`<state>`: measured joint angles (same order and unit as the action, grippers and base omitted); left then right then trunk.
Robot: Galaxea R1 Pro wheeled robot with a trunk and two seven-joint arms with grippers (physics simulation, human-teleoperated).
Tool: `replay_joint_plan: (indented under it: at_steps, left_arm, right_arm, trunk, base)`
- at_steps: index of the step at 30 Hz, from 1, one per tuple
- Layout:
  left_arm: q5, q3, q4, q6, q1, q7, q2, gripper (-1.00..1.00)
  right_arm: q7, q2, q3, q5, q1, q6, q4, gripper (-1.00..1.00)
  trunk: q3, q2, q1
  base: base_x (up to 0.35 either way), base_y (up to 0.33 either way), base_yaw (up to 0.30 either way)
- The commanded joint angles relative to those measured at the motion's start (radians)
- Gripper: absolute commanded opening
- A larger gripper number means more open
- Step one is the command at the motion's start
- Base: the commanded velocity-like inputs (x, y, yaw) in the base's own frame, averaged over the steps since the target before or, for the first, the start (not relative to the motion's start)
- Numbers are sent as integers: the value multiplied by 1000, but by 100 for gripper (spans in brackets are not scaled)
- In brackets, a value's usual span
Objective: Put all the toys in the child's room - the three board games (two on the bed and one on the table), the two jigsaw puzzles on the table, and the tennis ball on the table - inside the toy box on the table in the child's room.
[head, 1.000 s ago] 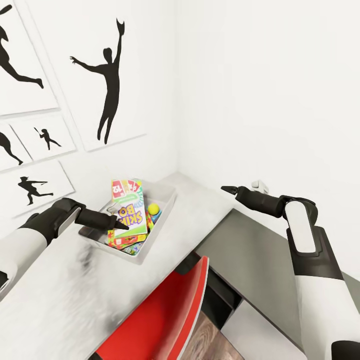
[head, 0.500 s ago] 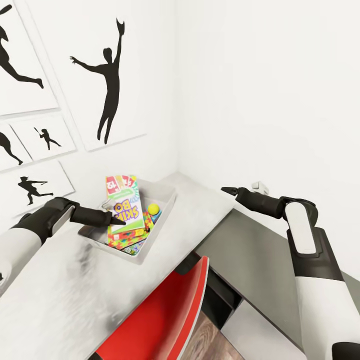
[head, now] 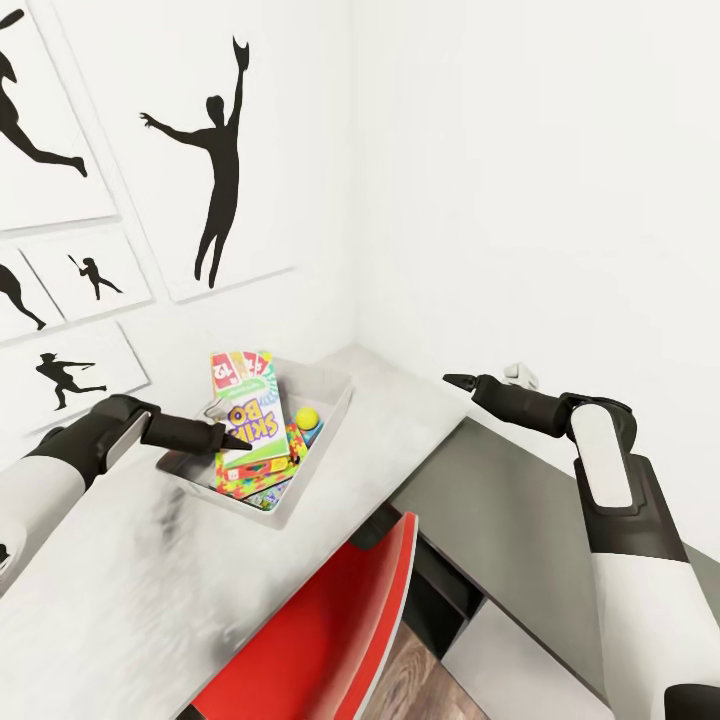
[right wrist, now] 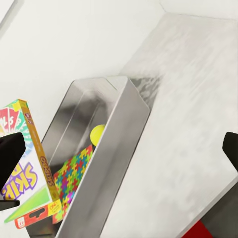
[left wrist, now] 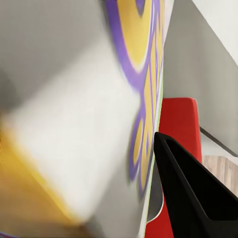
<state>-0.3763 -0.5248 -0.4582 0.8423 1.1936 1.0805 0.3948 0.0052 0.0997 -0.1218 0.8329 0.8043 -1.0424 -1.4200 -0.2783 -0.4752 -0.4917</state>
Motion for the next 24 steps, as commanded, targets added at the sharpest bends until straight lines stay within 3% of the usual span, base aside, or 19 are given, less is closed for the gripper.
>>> replay_joint_plan:
  at_steps: [1, 14, 15, 24]
  left_arm:
    - [-7, -7, 1, 6, 1, 1, 1, -100]
    - [-4, -19, 22, 3, 1, -4, 1, -100]
    - [-4, -19, 22, 3, 1, -5, 1, 100]
    - [-3, -19, 22, 3, 1, -9, 1, 100]
  right_arm:
    - [0, 0, -1, 0, 1, -5, 0, 100]
    - [-2, -1, -1, 0, 1, -5, 0, 100]
    - [-1, 0, -1, 0, 1, -5, 0, 100]
    - [0, 0, -1, 0, 1, -5, 0, 100]
  trunk:
    - [-2, -2, 0]
    - [-2, -2, 0]
    - [-2, -2, 0]
    - [-2, -2, 0]
  base:
    - [0, 0, 0]
    - [0, 0, 0]
    - [0, 0, 0]
    - [0, 0, 0]
